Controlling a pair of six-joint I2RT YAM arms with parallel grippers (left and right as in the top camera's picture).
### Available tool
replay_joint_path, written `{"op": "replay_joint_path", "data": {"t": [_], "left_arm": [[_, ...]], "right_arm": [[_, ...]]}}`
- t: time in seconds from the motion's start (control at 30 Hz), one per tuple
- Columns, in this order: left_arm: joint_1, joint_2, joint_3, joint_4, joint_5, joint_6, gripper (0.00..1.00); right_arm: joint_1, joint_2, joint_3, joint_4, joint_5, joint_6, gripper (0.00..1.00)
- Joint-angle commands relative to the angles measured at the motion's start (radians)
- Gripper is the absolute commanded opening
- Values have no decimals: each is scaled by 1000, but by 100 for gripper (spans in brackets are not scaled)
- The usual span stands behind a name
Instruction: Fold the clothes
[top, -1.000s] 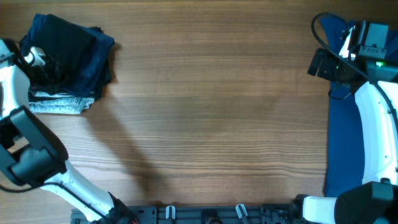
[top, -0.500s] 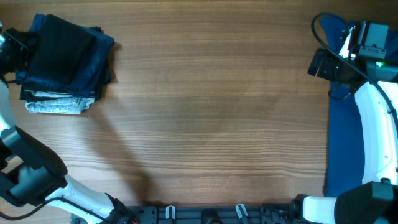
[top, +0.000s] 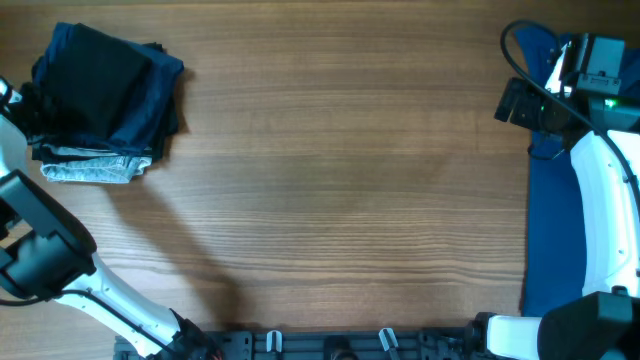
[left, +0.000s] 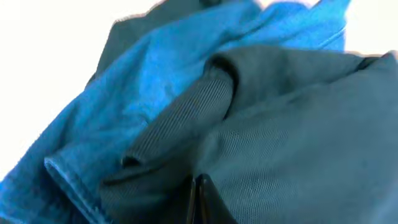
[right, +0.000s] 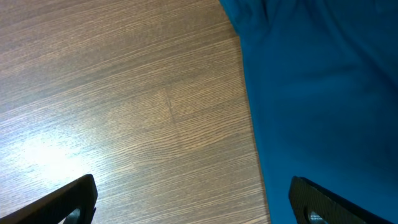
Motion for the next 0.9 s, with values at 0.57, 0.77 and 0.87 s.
{"op": "replay_joint_path", "data": {"t": [0.57,0.77,0.87], "left_arm": [[-459,-430,3,-84,-102,-122,51],[-460,-429,3,-109,-101,-122,100],[-460,-429,3,-109,-101,-122,100]], "right_arm": [[2,3,-8,0,18,1,99],[2,3,-7,0,18,1,100],[2,3,-8,0,18,1,99]]}}
